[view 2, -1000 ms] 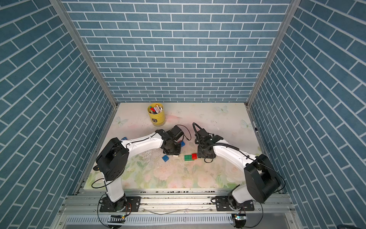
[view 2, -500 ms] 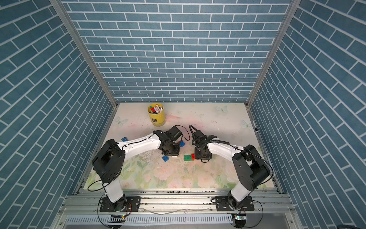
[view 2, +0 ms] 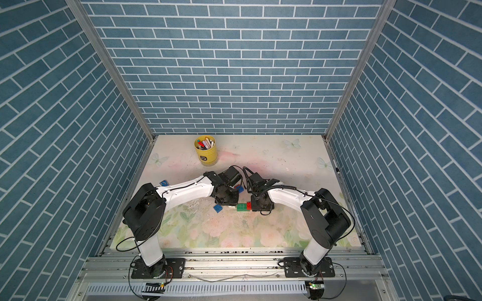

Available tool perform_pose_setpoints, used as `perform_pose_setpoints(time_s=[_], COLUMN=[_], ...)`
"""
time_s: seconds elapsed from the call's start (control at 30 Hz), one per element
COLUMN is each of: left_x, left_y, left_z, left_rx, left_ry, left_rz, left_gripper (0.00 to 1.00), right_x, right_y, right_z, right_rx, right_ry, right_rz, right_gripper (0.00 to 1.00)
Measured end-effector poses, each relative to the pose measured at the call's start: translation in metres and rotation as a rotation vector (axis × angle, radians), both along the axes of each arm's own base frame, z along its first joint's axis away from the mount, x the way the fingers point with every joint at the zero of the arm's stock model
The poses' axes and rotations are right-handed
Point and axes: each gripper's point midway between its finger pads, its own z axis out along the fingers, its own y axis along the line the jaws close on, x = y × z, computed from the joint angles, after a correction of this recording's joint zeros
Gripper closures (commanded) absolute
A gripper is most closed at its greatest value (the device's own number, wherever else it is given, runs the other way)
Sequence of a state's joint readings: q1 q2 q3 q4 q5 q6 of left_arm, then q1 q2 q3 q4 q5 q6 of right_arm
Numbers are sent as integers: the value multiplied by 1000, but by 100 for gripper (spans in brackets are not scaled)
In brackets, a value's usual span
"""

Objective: Assemble the letter y with lego
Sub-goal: Move the lego brick at the center of the board, then assemble the lego brick with the lego brick.

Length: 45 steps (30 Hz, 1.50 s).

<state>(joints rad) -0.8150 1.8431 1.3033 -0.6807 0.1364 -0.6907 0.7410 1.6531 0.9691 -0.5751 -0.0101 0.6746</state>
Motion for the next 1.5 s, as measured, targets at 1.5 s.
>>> perform_pose_setpoints(time_s=[1.5], left_x=[7], left_y=[-14], left_z=[-19], left_rx=[132], left_ry=[29], left_rz=[32], left_gripper=[100], right_x=[7], right_y=[-15], right_z=[16], right_rx=[-10], right_ry=[-50], right_rz=[-39], right_gripper=[50])
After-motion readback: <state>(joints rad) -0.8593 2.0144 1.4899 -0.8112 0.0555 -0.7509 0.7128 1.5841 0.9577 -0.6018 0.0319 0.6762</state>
